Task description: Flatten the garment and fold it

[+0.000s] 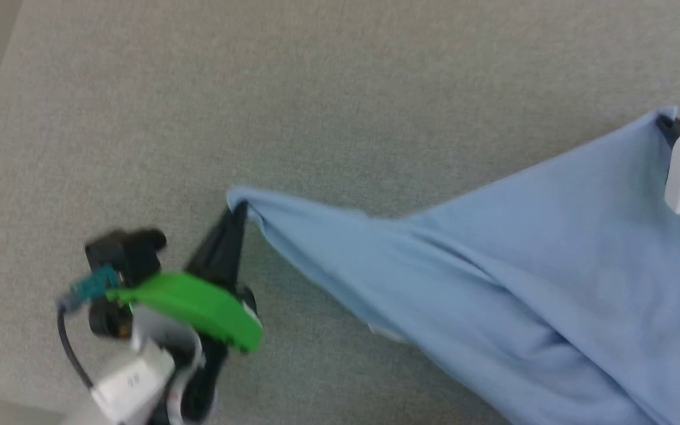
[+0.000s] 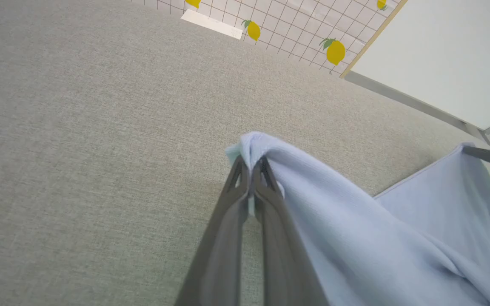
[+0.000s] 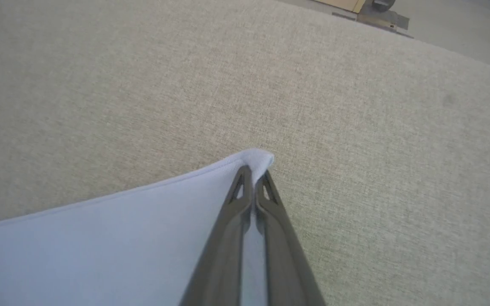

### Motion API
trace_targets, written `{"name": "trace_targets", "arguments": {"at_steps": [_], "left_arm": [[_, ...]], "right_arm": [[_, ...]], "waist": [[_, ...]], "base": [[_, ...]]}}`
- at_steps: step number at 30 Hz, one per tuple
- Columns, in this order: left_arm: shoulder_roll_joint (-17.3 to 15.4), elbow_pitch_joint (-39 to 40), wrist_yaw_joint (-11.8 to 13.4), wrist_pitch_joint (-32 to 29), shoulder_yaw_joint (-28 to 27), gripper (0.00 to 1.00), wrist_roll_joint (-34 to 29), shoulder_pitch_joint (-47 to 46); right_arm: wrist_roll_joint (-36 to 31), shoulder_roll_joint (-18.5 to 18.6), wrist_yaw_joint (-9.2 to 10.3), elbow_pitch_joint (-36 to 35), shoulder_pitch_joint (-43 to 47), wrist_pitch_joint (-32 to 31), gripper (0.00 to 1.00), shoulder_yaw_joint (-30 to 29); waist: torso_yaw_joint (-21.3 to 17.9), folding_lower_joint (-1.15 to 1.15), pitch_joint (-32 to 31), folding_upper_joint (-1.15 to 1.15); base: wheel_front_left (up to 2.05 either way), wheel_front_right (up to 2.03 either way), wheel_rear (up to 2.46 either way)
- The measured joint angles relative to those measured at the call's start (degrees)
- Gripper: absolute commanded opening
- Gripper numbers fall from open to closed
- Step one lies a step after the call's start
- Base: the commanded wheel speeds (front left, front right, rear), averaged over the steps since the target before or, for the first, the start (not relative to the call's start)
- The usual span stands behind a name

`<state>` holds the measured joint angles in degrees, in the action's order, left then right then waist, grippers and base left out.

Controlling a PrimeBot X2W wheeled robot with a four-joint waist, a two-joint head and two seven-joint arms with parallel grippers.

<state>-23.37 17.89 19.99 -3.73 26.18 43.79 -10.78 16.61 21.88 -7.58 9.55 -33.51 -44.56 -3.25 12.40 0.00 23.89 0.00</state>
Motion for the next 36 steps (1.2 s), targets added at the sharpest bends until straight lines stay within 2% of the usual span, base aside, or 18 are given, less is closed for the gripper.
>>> {"name": "trace_targets", "arguments": {"at_steps": [4, 11, 16, 25, 30, 36], "left_arm": [[-0.46, -4.48, -0.08, -1.13, -1.03, 0.00, -1.47, -6.83], [-1.93, -10.92, -2.79, -3.25, -2.01, 0.00, -3.52, -20.93], [-3.72, -15.30, -4.63, -5.26, -3.25, 0.00, -4.49, -30.94], [-7.03, -20.83, -7.01, -11.20, -3.16, 0.00, -6.54, -44.06], [-7.17, -21.79, -7.80, -15.06, -2.56, 0.00, -6.42, -48.74], [-7.21, -21.15, -7.42, -19.40, -2.27, 0.00, -6.14, -52.70]], "right_arm": [[-0.96, -2.09, 0.00, 0.05, -0.02, 4.93, 0.00, -2.24], [-2.68, -4.08, 0.00, -0.16, -4.03, 12.01, 0.00, -3.90], [-3.50, -4.74, 0.00, -0.73, -9.92, 14.91, 0.00, -2.66], [-3.50, -4.65, 0.00, -0.51, -17.79, 14.34, 0.00, 1.97], [-3.45, -4.67, 0.00, -0.10, -20.62, 12.60, 0.00, 3.44], [-2.40, -4.47, 0.00, -0.70, -22.64, 9.90, 0.00, 4.19]], "waist": [[-0.93, 0.00, -3.09, 0.00], [-3.00, 0.00, -8.97, 0.00], [-4.93, 0.00, -12.90, 0.00], [-9.11, 0.00, -18.05, 0.00], [-11.03, 0.00, -20.18, 0.00], [-12.56, 0.00, -21.40, 0.00]], "base": [[0.00, 0.00, 0.00], [0.00, 0.00, 0.00], [0.00, 0.00, 0.00], [0.00, 0.00, 0.00], [0.00, 0.00, 0.00], [0.00, 0.00, 0.00]]}}
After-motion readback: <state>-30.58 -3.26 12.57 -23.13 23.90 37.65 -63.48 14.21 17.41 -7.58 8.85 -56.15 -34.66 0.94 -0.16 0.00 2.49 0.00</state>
